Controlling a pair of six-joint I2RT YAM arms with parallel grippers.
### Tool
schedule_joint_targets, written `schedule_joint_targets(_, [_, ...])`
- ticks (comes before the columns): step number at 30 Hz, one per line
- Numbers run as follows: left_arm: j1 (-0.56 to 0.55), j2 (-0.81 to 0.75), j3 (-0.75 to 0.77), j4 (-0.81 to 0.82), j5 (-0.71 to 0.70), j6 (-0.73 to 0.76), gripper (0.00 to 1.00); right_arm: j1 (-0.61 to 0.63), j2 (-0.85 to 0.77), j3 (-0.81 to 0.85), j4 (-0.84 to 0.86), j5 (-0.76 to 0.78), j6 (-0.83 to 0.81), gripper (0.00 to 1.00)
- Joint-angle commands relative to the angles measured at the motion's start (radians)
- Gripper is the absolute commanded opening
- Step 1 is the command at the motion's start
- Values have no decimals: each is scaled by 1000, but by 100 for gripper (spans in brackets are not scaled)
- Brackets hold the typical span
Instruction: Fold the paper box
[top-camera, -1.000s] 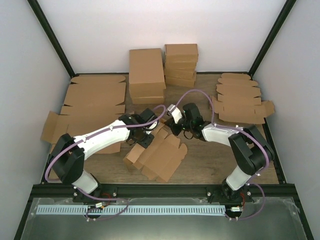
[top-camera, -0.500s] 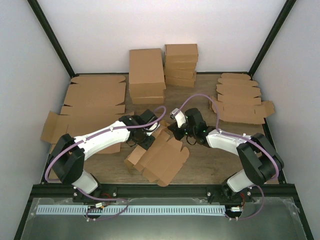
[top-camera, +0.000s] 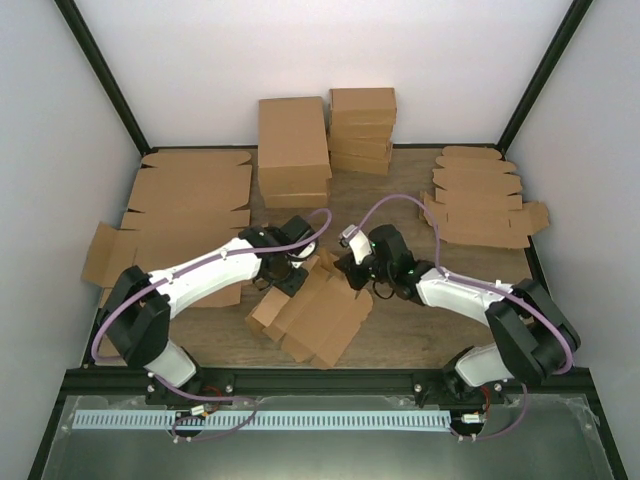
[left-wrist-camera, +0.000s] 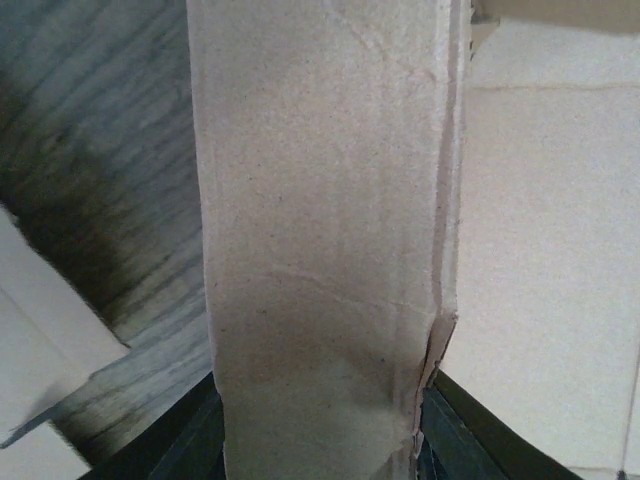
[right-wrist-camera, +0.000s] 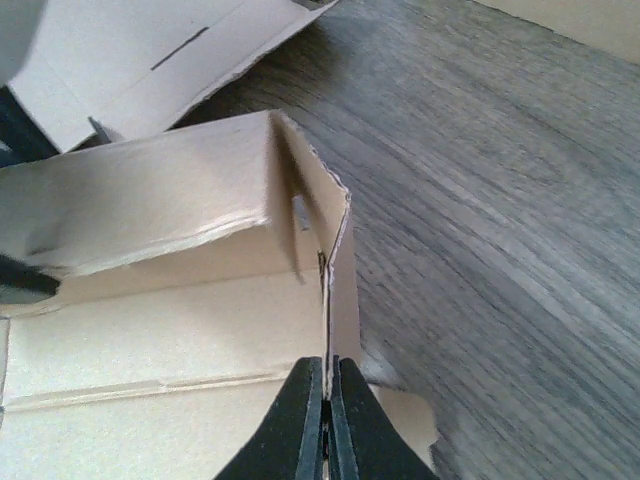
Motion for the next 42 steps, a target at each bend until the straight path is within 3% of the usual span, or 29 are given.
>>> schedule_joint_targets(1, [7,16,68,6,-82,-17,45,34,-8,15,-59,-42,50,1])
schedule_joint_targets(12, [3,22,69,25,-12,0,45,97,66,-20,77,-1,133,10])
schedule_joint_targets(20, [-50,56,68,-22,-93,40,45,97,117,-8,127,-30,145,21])
schedule_joint_targets(25, [-54,52,58,4,-67,38,45,97,146,-13,167,-74,154,30])
schedule_joint_targets(32, [-54,62,52,20,-65,41,45,95,148,-25,182,-77,160,34])
schedule_joint_targets(37, [-53,65,47,22,-68,40,45,49,128,-41,215,-162,196,36])
schedule_joint_targets(42, [-53,75,42,34,-66,41,45,-48,137,-69,277,-327,242,51])
